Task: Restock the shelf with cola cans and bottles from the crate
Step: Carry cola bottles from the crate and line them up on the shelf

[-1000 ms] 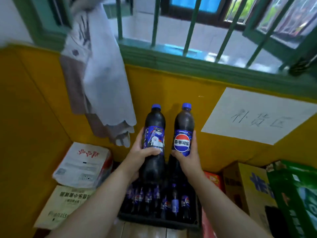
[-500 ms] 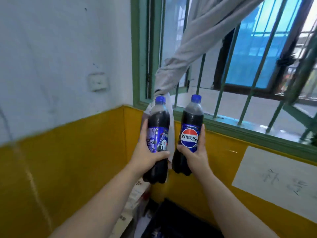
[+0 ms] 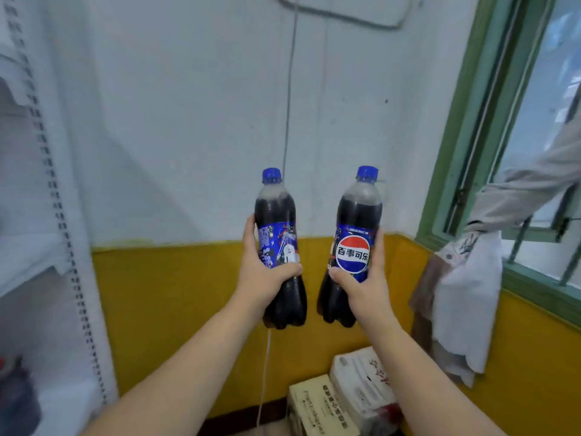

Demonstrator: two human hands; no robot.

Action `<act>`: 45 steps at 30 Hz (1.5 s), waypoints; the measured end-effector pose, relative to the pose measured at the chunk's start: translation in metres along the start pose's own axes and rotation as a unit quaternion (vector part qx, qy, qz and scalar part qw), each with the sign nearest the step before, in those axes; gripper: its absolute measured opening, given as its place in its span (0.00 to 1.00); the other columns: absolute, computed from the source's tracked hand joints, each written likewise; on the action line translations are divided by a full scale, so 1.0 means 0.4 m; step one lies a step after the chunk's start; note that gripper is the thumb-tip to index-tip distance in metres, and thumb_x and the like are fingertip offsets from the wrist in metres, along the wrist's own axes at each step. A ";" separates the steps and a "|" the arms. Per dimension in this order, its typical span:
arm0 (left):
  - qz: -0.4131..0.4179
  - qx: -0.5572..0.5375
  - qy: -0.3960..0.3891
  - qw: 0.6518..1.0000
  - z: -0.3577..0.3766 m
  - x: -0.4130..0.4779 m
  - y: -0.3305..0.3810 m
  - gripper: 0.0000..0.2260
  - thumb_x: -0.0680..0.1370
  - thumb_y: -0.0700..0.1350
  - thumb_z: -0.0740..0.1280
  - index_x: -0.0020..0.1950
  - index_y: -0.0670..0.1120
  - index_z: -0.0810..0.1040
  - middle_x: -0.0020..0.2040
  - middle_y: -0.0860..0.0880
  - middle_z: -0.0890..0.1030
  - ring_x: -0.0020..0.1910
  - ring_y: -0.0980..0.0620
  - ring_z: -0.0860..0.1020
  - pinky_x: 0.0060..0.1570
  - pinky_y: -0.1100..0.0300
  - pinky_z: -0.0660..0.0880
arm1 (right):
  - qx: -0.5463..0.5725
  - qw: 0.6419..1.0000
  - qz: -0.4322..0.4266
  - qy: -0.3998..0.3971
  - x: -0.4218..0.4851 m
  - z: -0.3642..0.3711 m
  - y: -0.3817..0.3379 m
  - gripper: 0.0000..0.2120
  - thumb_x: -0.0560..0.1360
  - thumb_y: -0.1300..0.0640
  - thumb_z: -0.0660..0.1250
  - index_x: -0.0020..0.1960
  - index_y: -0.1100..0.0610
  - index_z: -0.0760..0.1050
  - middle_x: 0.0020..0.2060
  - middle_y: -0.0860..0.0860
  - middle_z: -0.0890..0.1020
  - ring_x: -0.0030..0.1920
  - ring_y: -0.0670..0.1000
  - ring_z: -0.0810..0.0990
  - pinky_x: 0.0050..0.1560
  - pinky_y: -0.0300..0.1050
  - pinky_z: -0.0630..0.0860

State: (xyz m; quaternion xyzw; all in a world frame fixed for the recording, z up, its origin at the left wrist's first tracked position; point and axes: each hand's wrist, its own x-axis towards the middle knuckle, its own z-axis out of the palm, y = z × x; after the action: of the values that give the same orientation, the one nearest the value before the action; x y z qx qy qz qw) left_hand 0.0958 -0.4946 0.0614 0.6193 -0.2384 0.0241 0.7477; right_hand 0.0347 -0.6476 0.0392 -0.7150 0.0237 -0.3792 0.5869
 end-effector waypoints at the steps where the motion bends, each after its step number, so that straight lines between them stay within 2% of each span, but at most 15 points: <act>1: 0.008 0.002 0.019 1.000 -0.051 -0.003 0.017 0.46 0.66 0.27 0.71 0.73 0.58 0.55 0.54 0.50 0.77 0.43 0.56 0.81 0.39 0.62 0.79 | 0.006 1.000 -0.002 -0.018 -0.004 0.050 -0.013 0.47 0.70 0.66 0.71 0.74 0.40 0.47 0.58 0.39 0.71 0.56 0.41 0.74 0.47 0.33 0.73; 4: 0.031 0.020 0.065 0.997 -0.214 -0.034 0.074 0.45 0.65 0.26 0.70 0.72 0.60 0.56 0.56 0.48 0.76 0.47 0.52 0.80 0.39 0.62 0.78 | 0.037 0.997 -0.005 -0.067 -0.024 0.210 -0.059 0.47 0.70 0.66 0.71 0.74 0.40 0.47 0.58 0.39 0.71 0.55 0.40 0.74 0.44 0.32 0.74; 8: 0.054 0.060 0.119 0.990 -0.448 -0.101 0.162 0.44 0.67 0.27 0.70 0.69 0.63 0.55 0.53 0.52 0.75 0.45 0.53 0.79 0.35 0.65 0.77 | 0.084 0.988 -0.011 -0.132 -0.081 0.448 -0.141 0.46 0.69 0.66 0.71 0.74 0.40 0.49 0.63 0.45 0.70 0.60 0.46 0.73 0.49 0.35 0.73; 12: 0.056 0.093 0.163 0.981 -0.702 -0.177 0.241 0.45 0.67 0.28 0.70 0.74 0.57 0.55 0.52 0.48 0.77 0.46 0.52 0.80 0.41 0.60 0.79 | 0.135 0.972 -0.021 -0.190 -0.184 0.694 -0.237 0.47 0.69 0.69 0.70 0.74 0.40 0.49 0.59 0.41 0.71 0.58 0.43 0.74 0.49 0.34 0.72; 14: 0.060 0.107 0.185 0.975 -0.822 -0.215 0.277 0.43 0.67 0.28 0.70 0.74 0.55 0.56 0.54 0.48 0.76 0.47 0.52 0.79 0.42 0.61 0.79 | 0.155 0.966 -0.019 -0.205 -0.239 0.810 -0.282 0.47 0.69 0.70 0.70 0.74 0.40 0.49 0.57 0.39 0.72 0.56 0.42 0.74 0.48 0.34 0.73; 18: 0.078 0.118 0.228 0.963 -1.026 -0.274 0.339 0.40 0.68 0.28 0.69 0.73 0.54 0.58 0.55 0.48 0.76 0.46 0.55 0.78 0.37 0.68 0.76 | 0.182 0.952 -0.030 -0.246 -0.333 1.018 -0.363 0.47 0.68 0.69 0.70 0.74 0.39 0.49 0.63 0.47 0.72 0.59 0.45 0.75 0.53 0.39 0.74; 23: 0.083 0.124 0.279 0.949 -1.241 -0.328 0.397 0.40 0.69 0.27 0.67 0.74 0.53 0.56 0.54 0.50 0.75 0.47 0.55 0.78 0.41 0.62 0.75 | 0.196 0.933 -0.018 -0.302 -0.439 1.229 -0.424 0.48 0.69 0.67 0.71 0.73 0.37 0.48 0.61 0.43 0.71 0.56 0.41 0.74 0.49 0.36 0.74; 26: 0.076 0.126 0.299 0.943 -1.339 -0.336 0.418 0.40 0.69 0.27 0.67 0.74 0.53 0.55 0.58 0.47 0.74 0.49 0.53 0.77 0.43 0.60 0.75 | 0.191 0.929 -0.014 -0.316 -0.475 1.324 -0.446 0.47 0.69 0.67 0.71 0.74 0.38 0.48 0.56 0.36 0.71 0.55 0.38 0.74 0.55 0.39 0.74; 28: 0.078 0.128 0.308 0.939 -1.397 -0.329 0.420 0.41 0.69 0.28 0.68 0.74 0.53 0.55 0.59 0.46 0.73 0.51 0.52 0.77 0.45 0.59 0.76 | 0.186 0.928 -0.012 -0.322 -0.481 1.376 -0.452 0.48 0.69 0.67 0.71 0.75 0.40 0.48 0.55 0.33 0.69 0.53 0.36 0.74 0.54 0.36 0.73; 31: 0.079 0.143 0.317 0.934 -1.463 -0.301 0.412 0.42 0.68 0.29 0.69 0.74 0.55 0.54 0.60 0.47 0.73 0.52 0.51 0.77 0.48 0.56 0.76 | 0.185 0.925 -0.002 -0.331 -0.463 1.441 -0.447 0.48 0.69 0.67 0.71 0.75 0.40 0.46 0.57 0.37 0.69 0.53 0.38 0.74 0.47 0.31 0.73; 32: 0.077 0.148 0.317 0.934 -1.481 -0.288 0.409 0.42 0.68 0.29 0.69 0.73 0.55 0.54 0.60 0.47 0.73 0.52 0.51 0.77 0.49 0.56 0.76 | 0.182 0.925 0.001 -0.333 -0.450 1.461 -0.445 0.49 0.69 0.67 0.72 0.75 0.41 0.46 0.58 0.40 0.69 0.55 0.40 0.74 0.49 0.32 0.74; 35: 0.071 0.160 0.312 0.934 -1.536 -0.238 0.392 0.43 0.68 0.28 0.69 0.73 0.56 0.53 0.61 0.47 0.72 0.52 0.52 0.76 0.51 0.55 0.75 | 0.169 0.928 0.010 -0.333 -0.402 1.531 -0.429 0.50 0.66 0.69 0.73 0.75 0.44 0.47 0.61 0.47 0.71 0.59 0.48 0.74 0.61 0.47 0.73; 37: 0.063 0.168 0.309 0.934 -1.574 -0.201 0.377 0.45 0.67 0.27 0.69 0.74 0.56 0.52 0.62 0.47 0.71 0.54 0.52 0.76 0.51 0.56 0.75 | 0.153 0.931 0.025 -0.332 -0.372 1.580 -0.415 0.50 0.66 0.70 0.73 0.75 0.45 0.48 0.61 0.49 0.72 0.59 0.49 0.73 0.63 0.51 0.71; 42: 0.039 0.164 0.314 0.934 -1.655 -0.107 0.342 0.45 0.66 0.25 0.68 0.74 0.54 0.54 0.62 0.45 0.72 0.57 0.48 0.75 0.51 0.55 0.75 | 0.118 0.936 0.048 -0.327 -0.313 1.679 -0.382 0.49 0.66 0.69 0.74 0.75 0.46 0.49 0.61 0.48 0.71 0.59 0.49 0.71 0.62 0.50 0.70; 45: 0.029 0.163 0.307 0.937 -1.692 -0.059 0.319 0.43 0.65 0.24 0.68 0.73 0.50 0.56 0.60 0.45 0.75 0.52 0.51 0.77 0.48 0.58 0.75 | 0.098 0.938 0.044 -0.329 -0.293 1.720 -0.361 0.49 0.66 0.69 0.74 0.75 0.47 0.49 0.57 0.46 0.70 0.59 0.48 0.71 0.62 0.47 0.69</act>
State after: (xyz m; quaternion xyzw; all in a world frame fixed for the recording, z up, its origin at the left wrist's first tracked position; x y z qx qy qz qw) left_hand 0.2537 0.1757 0.0881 0.6880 -0.0074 0.2732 0.6723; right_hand 0.2840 0.0184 0.0865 -0.7369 -0.1769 -0.0972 0.6451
